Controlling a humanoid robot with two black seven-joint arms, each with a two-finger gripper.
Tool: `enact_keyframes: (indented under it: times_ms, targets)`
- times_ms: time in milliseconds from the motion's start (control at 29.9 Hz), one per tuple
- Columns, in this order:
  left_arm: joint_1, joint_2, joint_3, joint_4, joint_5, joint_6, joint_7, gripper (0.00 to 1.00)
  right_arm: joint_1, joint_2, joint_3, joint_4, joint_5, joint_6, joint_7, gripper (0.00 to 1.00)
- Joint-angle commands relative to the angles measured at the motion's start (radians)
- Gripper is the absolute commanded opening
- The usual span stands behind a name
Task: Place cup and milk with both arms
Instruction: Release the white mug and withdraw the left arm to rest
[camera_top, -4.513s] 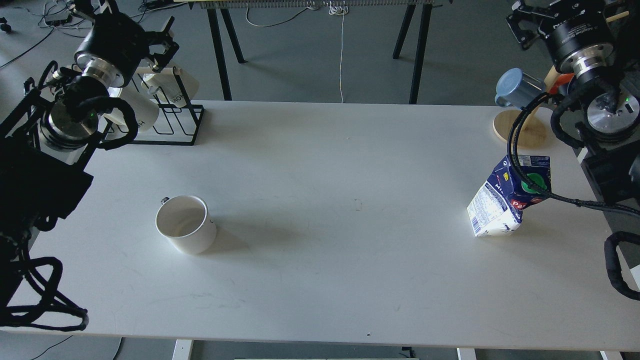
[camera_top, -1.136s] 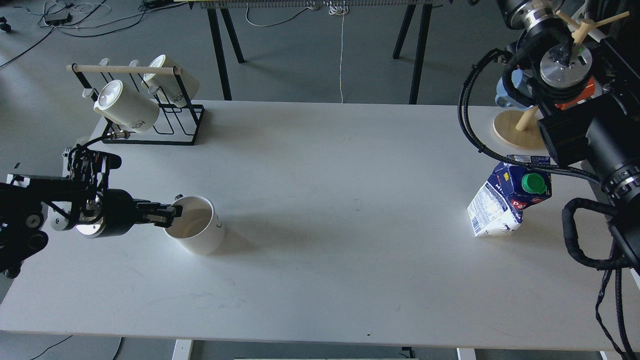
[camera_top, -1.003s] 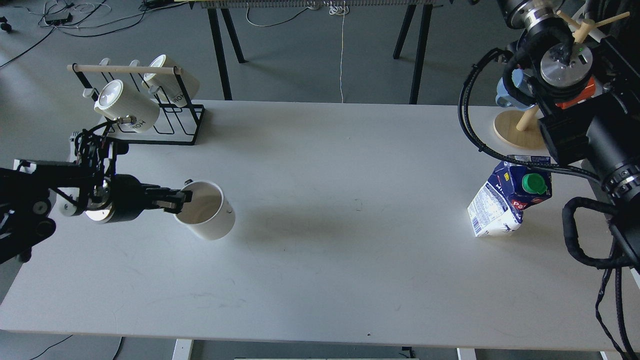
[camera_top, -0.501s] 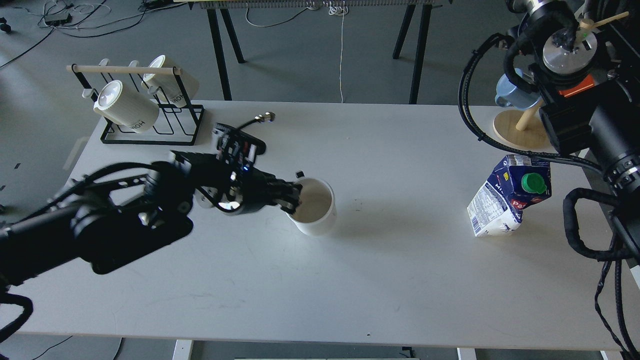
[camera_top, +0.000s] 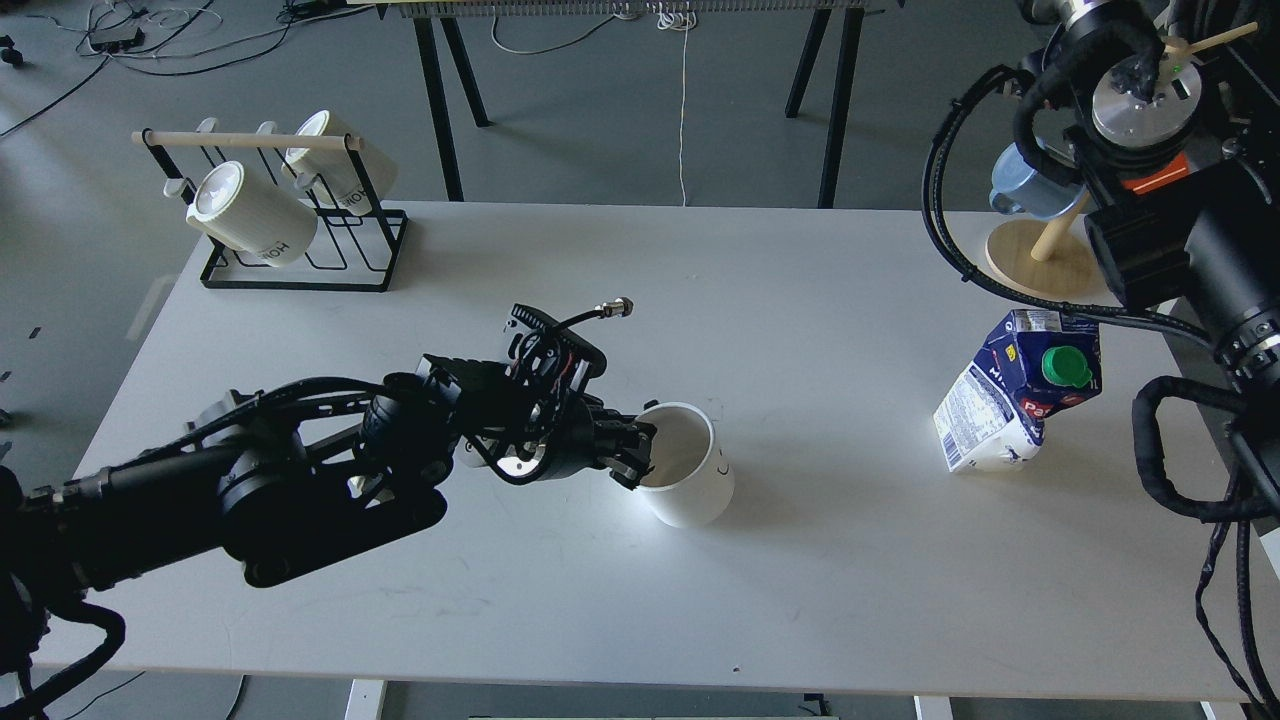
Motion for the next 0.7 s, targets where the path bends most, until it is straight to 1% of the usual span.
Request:
enact_keyframes:
  times_ms: [0, 33, 67, 267, 334, 401, 468, 535, 602, 669]
  targets:
    - [-0.007, 0.005, -0.012, -0.016, -0.001, 0.003, -0.001, 0.66, -0.006, -0.001, 0.0, 0.019, -0.002, -0.001, 0.0, 0.99]
    - [-0.007, 0.005, -0.016, -0.016, -0.001, 0.003, -0.001, 0.78, -0.006, -0.001, 0.002, 0.019, -0.002, -0.001, 0.0, 0.99]
    - [-0.007, 0.005, -0.029, -0.021, -0.001, 0.003, -0.003, 0.81, -0.006, -0.001, 0.002, 0.019, -0.002, -0.001, 0.0, 0.99]
    - [-0.01, 0.008, -0.104, -0.05, -0.008, 0.003, -0.006, 0.85, -0.02, -0.002, 0.002, 0.024, 0.0, 0.0, 0.0, 0.99]
    - [-0.01, 0.009, -0.153, -0.053, -0.011, 0.003, -0.012, 0.86, -0.029, -0.008, 0.003, 0.044, 0.0, 0.0, 0.0, 0.99]
    - [-0.005, 0.012, -0.229, -0.053, -0.016, 0.003, -0.018, 0.86, -0.058, -0.048, 0.003, 0.104, 0.0, -0.001, 0.0, 0.99]
    - [0.003, 0.012, -0.332, -0.05, -0.053, 0.003, -0.02, 0.86, -0.111, -0.106, 0.017, 0.205, 0.003, -0.001, 0.0, 0.99]
    - [0.006, 0.009, -0.436, -0.03, -0.151, 0.003, -0.02, 0.86, -0.18, -0.164, 0.046, 0.312, 0.004, -0.001, 0.002, 0.99]
    - [0.006, 0.006, -0.513, 0.025, -0.275, 0.003, -0.021, 0.86, -0.236, -0.204, 0.071, 0.38, 0.008, -0.003, 0.003, 0.99]
    - [0.006, 0.002, -0.599, 0.12, -0.443, 0.003, -0.021, 0.86, -0.285, -0.252, 0.078, 0.439, 0.012, -0.003, 0.008, 0.99]
